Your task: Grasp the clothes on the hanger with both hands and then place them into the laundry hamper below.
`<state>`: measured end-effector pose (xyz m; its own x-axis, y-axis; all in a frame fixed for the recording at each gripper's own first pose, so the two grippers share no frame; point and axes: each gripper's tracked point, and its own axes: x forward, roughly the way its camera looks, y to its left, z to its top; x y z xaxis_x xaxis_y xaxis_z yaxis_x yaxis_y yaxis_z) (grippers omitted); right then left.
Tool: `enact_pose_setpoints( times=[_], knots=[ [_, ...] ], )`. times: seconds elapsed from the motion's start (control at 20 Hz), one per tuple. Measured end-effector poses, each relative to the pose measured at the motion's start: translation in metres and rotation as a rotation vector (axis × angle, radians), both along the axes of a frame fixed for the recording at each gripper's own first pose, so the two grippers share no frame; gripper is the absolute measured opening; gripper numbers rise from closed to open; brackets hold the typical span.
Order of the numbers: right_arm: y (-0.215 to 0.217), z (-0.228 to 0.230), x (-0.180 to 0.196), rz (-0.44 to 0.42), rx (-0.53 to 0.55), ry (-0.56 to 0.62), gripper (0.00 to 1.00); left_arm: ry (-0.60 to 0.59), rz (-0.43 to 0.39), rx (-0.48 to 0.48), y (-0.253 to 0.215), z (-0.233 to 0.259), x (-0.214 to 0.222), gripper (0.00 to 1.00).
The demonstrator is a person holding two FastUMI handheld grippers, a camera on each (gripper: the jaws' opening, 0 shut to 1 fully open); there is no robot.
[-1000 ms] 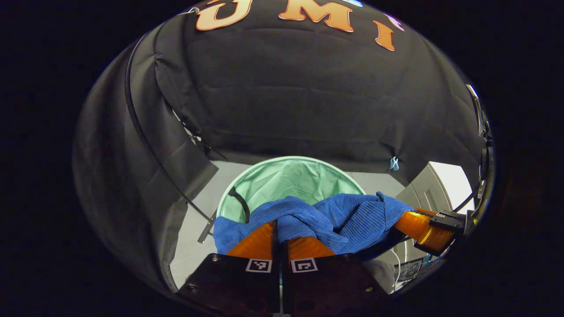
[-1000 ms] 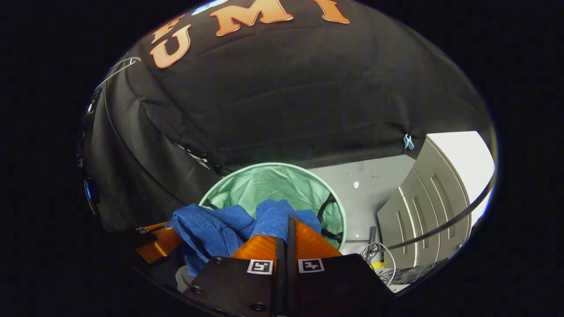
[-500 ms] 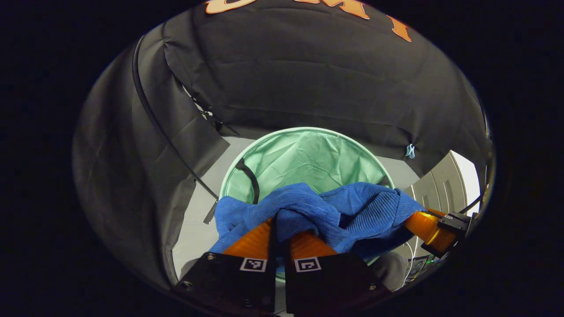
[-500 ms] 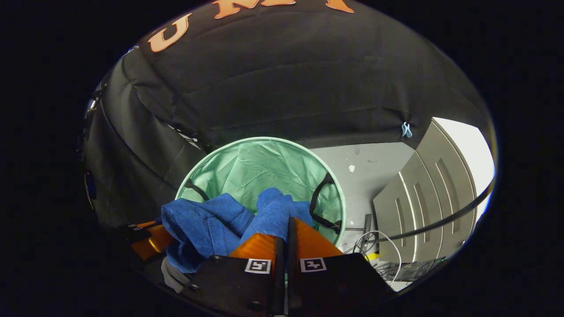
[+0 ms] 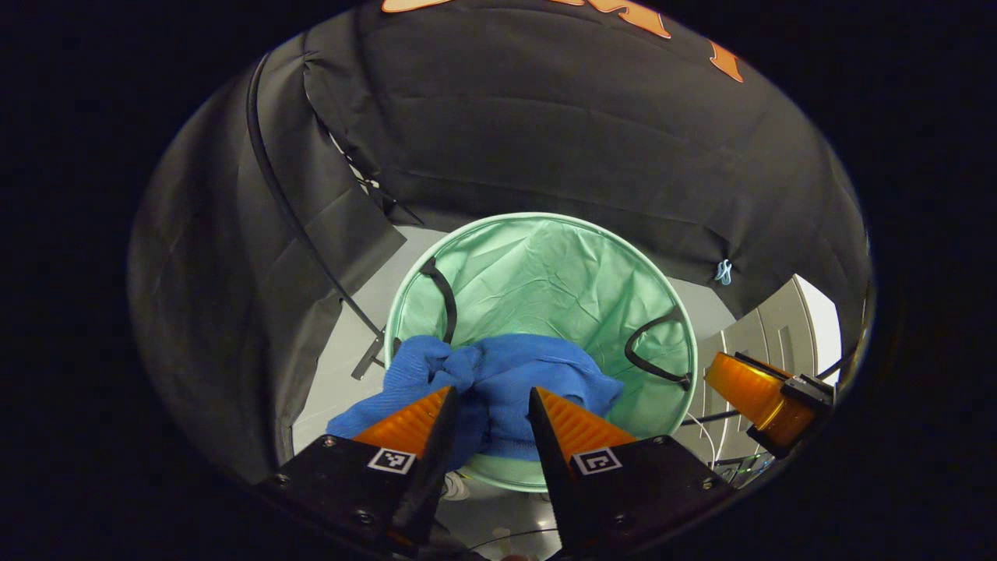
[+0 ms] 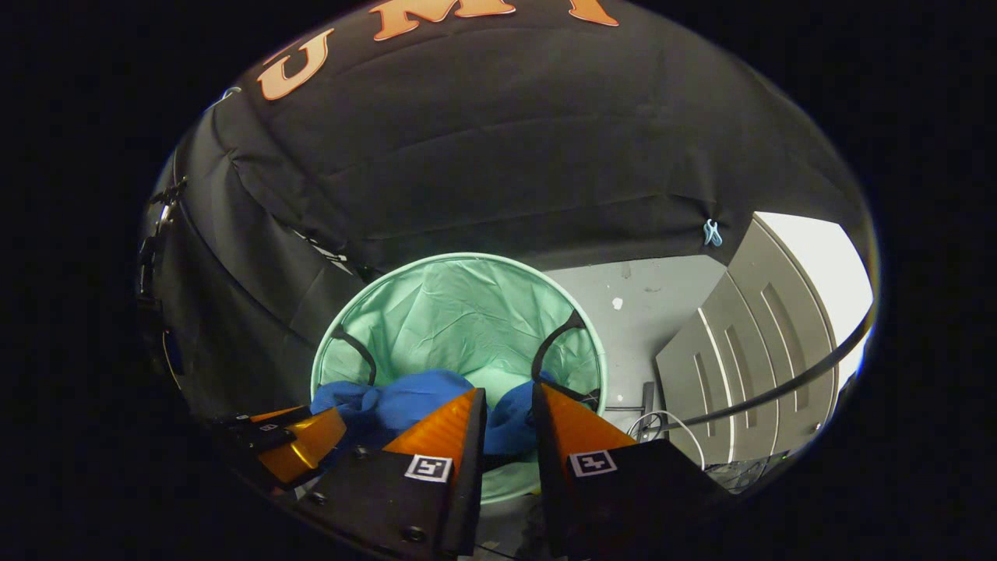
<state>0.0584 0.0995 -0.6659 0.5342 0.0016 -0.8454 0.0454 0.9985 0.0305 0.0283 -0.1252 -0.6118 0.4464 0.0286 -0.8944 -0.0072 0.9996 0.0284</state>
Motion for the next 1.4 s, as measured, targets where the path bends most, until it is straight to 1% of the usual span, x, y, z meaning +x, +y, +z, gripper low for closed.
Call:
enact_pose_setpoints(
  times=[0.05,0.1,0.15,0.25,0.3,0.4,0.45,0.55,0.6,0.65,0.7,0.75,0.8,0.95,1.05,1.2,1.3,1.4],
  knots=[
    [-0.002,0.0,-0.002,-0.001,-0.001,-0.002,0.42,-0.001,0.001,0.003,0.001,-0.001,0.0,0.6],
    [-0.003,0.001,-0.002,-0.004,-0.006,-0.005,0.42,0.0,0.003,0.006,0.002,0.0,0.0,0.6],
    [-0.001,0.002,-0.004,0.0,0.005,-0.005,0.53,0.002,0.005,0.007,0.001,0.0,-0.002,0.61],
    [-0.002,0.003,-0.003,0.0,0.002,-0.004,0.61,0.005,0.008,0.013,0.003,0.0,-0.003,0.61],
    [-0.002,0.001,-0.004,0.001,0.004,-0.001,0.59,0.005,0.009,0.018,0.004,0.001,-0.002,0.61],
    [-0.001,0.001,-0.005,0.0,0.007,0.001,0.59,-0.002,0.013,0.034,0.008,0.003,0.0,0.63],
    [-0.002,0.002,-0.005,0.0,0.004,0.001,0.67,-0.007,0.013,0.038,0.01,0.004,0.0,0.64],
    [0.0,0.005,-0.004,0.005,0.009,-0.008,0.77,-0.011,0.017,0.048,0.012,0.006,-0.001,0.85],
    [0.0,0.008,-0.004,0.004,0.011,-0.019,0.78,-0.014,0.017,0.042,0.01,0.009,-0.002,0.95],
    [0.001,0.012,-0.003,0.006,0.011,-0.031,0.8,-0.018,0.019,0.041,0.009,0.013,-0.003,0.97],
    [-0.001,0.017,-0.003,0.007,0.003,-0.038,0.94,-0.023,0.02,0.046,0.009,0.017,-0.002,0.96],
    [-0.003,0.021,-0.003,0.007,-0.009,-0.045,0.85,-0.03,0.017,0.049,0.011,0.017,-0.003,0.96],
    [-0.004,0.026,-0.005,0.002,-0.021,-0.055,1.0,-0.043,0.014,0.063,0.012,0.021,-0.001,0.96],
    [-0.005,0.042,-0.007,0.003,-0.039,-0.084,0.98,-0.093,0.002,0.086,0.016,0.044,0.001,0.95],
    [-0.002,0.057,-0.009,0.011,-0.036,-0.11,0.98,-0.125,-0.003,0.082,0.014,0.063,-0.001,0.98],
    [-0.003,0.088,-0.01,0.027,-0.053,-0.171,0.98,-0.178,-0.002,0.075,0.014,0.09,-0.003,0.98],
    [0.001,0.114,-0.009,0.041,-0.059,-0.219,0.98,-0.237,0.009,0.109,0.024,0.113,0.001,0.98],
    [0.0,0.142,-0.008,0.054,-0.068,-0.272,0.98,-0.303,0.007,0.124,0.028,0.14,0.006,0.97]
  ],
)
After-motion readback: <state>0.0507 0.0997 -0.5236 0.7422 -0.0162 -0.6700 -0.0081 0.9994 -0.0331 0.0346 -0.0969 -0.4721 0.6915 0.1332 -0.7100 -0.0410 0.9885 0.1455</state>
